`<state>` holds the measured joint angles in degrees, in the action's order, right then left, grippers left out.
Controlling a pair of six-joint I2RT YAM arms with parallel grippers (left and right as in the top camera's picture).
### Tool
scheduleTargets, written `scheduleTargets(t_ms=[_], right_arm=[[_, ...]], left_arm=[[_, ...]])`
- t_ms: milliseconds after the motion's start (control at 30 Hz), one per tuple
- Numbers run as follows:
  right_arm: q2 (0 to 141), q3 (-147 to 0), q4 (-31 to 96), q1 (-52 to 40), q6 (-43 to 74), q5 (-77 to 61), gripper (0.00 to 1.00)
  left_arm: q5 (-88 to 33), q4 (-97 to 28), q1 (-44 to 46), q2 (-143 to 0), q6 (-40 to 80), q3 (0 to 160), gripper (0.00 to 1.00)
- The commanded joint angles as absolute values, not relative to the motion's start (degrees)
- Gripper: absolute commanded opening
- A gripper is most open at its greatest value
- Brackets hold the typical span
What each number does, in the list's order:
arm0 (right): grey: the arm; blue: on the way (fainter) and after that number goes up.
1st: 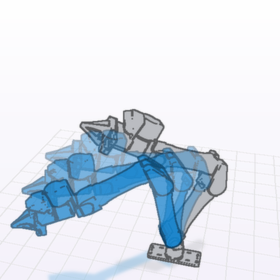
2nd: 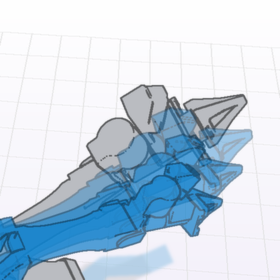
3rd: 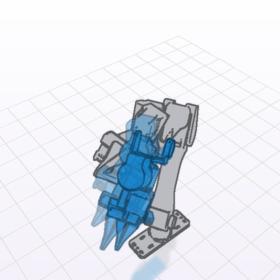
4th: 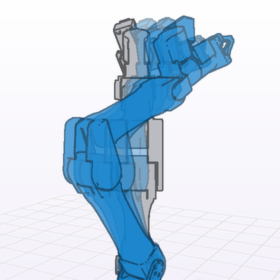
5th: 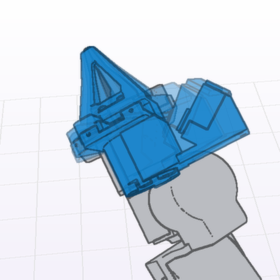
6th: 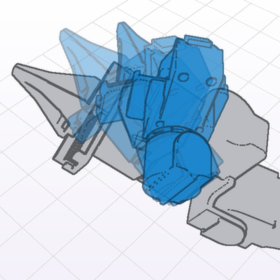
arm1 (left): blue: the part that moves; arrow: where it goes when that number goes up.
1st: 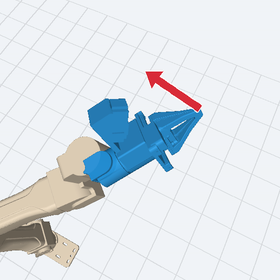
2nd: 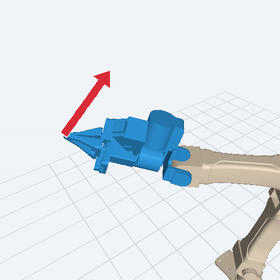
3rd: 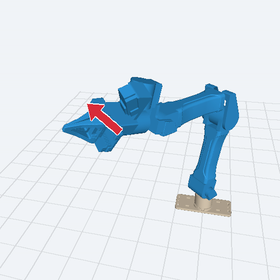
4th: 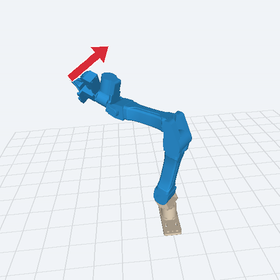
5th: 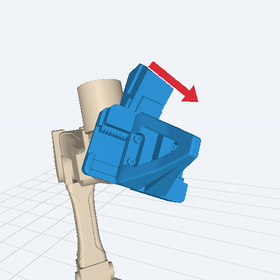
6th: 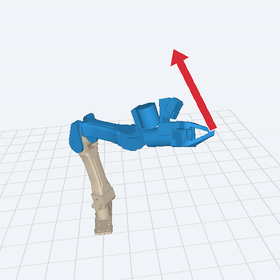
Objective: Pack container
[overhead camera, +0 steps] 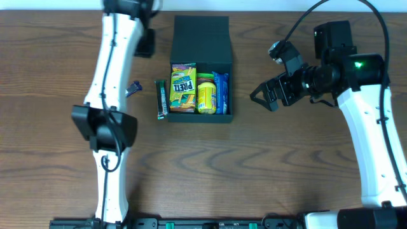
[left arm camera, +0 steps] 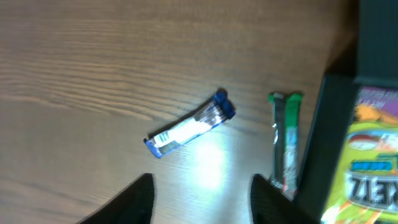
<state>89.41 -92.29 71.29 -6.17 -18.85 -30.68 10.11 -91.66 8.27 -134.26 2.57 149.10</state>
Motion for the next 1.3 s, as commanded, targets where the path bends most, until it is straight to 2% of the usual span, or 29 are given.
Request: scheduleTargets(t_ms=[0, 133, 300, 500, 600, 867, 1167, 1267], right_arm=[[88.73, -92.84, 71.20, -6.20, -20.03, -31.31, 0.99], [88.73, -92.84, 71.20, -6.20, -19.99, -30.09, 0.99], [88.73, -92.84, 71.29, -6.20, -19.79, -28.49, 0.99], [88.73, -92.84, 71.40, -6.20, -19.77, -28.49, 0.99], [88.73, -92.84, 71.37, -6.20, -19.77, -28.49, 0.99], [88.73, -92.84, 71.40, -6.20, -19.77, -28.49, 0.99], [88.73, -92.84, 71.37, -6.20, -19.77, -28.51, 0.99], [88.73, -92.84, 71.37, -6.20, -19.77, -28.51, 0.99]], left_arm=[[-0.16, -92.79, 3.84, -134.37, -11.14, 148.77, 0.56], [-1.56, -92.49, 2.55, -134.37, -11.79, 145.51, 0.58], [-3.01, -88.33, 5.93, -134.37, -11.35, 135.50, 0.55], [-3.77, -80.40, 8.49, -134.37, -5.23, 122.93, 0.54], [-8.14, -77.54, 8.95, -134.37, -4.10, 119.70, 0.53], [-6.22, -69.06, 11.66, -134.37, 4.40, 112.86, 0.53], [-4.05, -63.35, 12.08, -134.58, 10.31, 111.70, 0.64], [-4.10, -62.74, 12.19, -134.82, 10.98, 110.87, 0.63]])
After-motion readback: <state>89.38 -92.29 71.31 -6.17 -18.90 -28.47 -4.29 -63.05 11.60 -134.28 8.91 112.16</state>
